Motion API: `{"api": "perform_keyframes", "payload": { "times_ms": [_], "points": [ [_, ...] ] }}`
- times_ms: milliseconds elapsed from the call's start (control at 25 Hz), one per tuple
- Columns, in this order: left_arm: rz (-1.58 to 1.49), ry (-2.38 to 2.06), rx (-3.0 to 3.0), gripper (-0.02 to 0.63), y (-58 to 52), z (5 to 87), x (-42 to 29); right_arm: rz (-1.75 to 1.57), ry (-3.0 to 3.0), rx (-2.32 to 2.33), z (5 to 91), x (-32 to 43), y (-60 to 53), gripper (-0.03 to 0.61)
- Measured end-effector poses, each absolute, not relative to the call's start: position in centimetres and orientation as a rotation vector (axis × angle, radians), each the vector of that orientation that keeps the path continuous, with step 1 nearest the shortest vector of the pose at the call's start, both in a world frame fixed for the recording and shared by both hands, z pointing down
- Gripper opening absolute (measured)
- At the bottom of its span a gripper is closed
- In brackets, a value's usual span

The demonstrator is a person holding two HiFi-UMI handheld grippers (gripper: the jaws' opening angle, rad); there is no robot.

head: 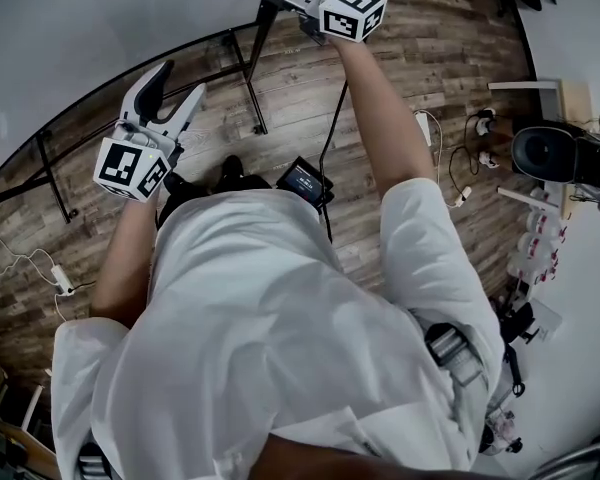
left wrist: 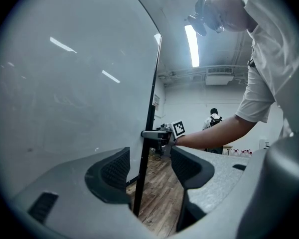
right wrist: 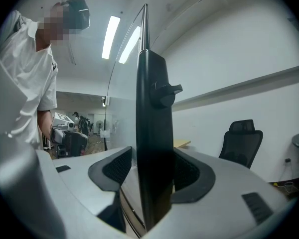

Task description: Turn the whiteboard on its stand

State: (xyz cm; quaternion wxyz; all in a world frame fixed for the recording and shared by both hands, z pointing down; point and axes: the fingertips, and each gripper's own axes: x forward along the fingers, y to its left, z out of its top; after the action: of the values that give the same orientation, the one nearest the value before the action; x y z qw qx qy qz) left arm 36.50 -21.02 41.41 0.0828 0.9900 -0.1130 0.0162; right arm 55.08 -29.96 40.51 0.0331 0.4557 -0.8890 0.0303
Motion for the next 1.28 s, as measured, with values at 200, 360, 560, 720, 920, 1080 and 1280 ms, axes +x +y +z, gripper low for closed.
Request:
{"api": "perform_keyframes", "payload": {
  "times_ms": [200, 360, 560, 720, 920, 1080, 1280],
  "points": [
    [0.058, -0.314, 2.955, 0.256, -20.2, 41.6, 37.2, 0.106, -2.719, 1.444, 40.7, 56.8, -29.1, 0.235],
    [0.065, -0.299, 2.959, 0.256, -20.0, 41.5, 37.4, 0.106, -2.704, 1.47, 40.6, 57.9, -28.8, 0.238],
    [0.073, -0.29, 2.961, 0.256, -19.7, 41.6, 37.9, 0.111, -2.691, 1.507, 40.7, 59.3, -28.3, 0.241],
    [0.07, -0.283, 2.964, 0.256, -19.4, 41.5, 38.2, 0.114, -2.676, 1.531, 40.8, 60.3, -27.8, 0.244],
    [0.075, -0.259, 2.967, 0.256, -19.2, 41.5, 38.6, 0.121, -2.656, 1.555, 40.9, 61.3, -27.4, 0.245],
    [0.077, -0.242, 2.965, 0.256, -18.9, 41.7, 38.8, 0.126, -2.641, 1.582, 40.9, 62.0, -27.1, 0.247],
    [0.073, -0.223, 2.968, 0.256, -18.7, 41.7, 39.2, 0.124, -2.626, 1.612, 41.0, 63.0, -26.8, 0.25]
  ]
}}
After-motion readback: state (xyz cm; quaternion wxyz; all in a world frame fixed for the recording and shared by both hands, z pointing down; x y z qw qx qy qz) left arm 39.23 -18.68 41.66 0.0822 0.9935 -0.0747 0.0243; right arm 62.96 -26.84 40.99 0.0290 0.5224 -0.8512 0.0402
